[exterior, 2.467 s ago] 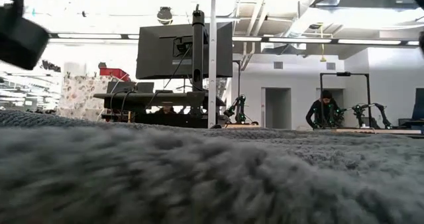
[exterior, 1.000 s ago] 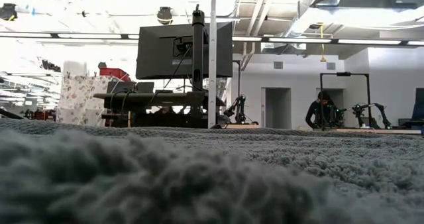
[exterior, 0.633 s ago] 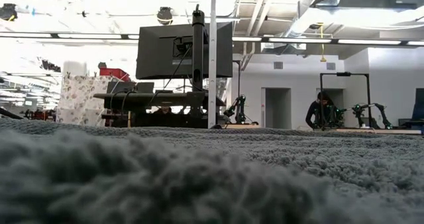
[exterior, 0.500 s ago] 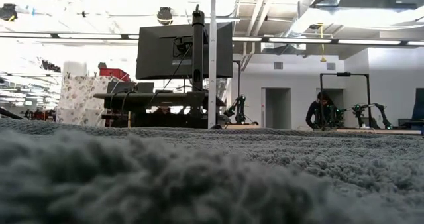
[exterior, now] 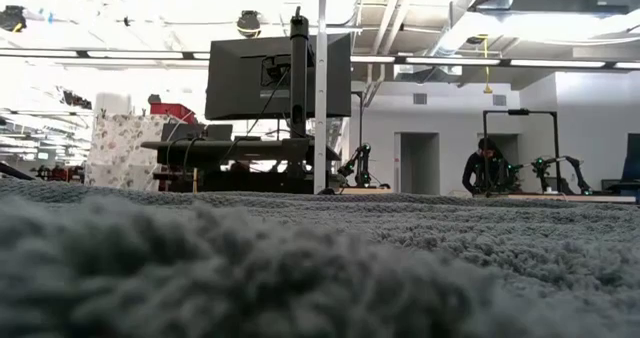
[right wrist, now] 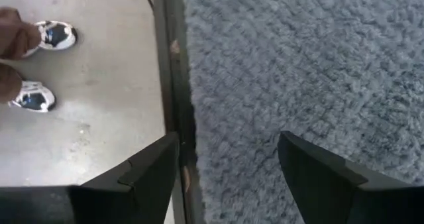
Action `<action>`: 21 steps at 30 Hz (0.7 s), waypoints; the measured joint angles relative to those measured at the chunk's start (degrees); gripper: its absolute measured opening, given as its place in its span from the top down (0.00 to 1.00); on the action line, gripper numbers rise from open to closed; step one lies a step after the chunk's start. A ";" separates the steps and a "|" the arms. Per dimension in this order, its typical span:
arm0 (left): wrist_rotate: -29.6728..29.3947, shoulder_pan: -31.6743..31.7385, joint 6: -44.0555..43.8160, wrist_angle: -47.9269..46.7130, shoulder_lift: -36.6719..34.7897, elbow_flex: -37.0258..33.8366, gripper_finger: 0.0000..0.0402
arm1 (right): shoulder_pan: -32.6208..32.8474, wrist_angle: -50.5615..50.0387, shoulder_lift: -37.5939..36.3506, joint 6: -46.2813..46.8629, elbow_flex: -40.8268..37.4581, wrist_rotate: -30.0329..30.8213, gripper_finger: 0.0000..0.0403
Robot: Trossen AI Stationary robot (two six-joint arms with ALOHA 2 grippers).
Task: Roll towel
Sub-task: Fold the black towel
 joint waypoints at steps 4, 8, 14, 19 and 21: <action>-0.34 -0.04 1.85 0.91 0.95 -0.05 0.49 | 0.10 0.27 0.23 -0.02 -0.87 -0.51 0.41; -0.28 -0.02 2.30 0.99 2.05 -0.07 0.49 | 0.10 0.43 1.43 -1.12 -0.83 -2.76 0.42; 0.84 0.00 1.64 1.58 3.26 -0.02 0.49 | 0.07 0.56 2.38 -1.03 -0.57 -4.37 0.44; 1.25 -0.11 1.15 1.08 3.41 -0.02 0.50 | 0.07 0.54 2.19 -1.37 -0.64 -4.91 0.51; 1.38 -0.13 2.31 0.98 3.62 0.07 0.53 | 0.22 0.50 2.19 -1.57 -0.65 -5.11 0.57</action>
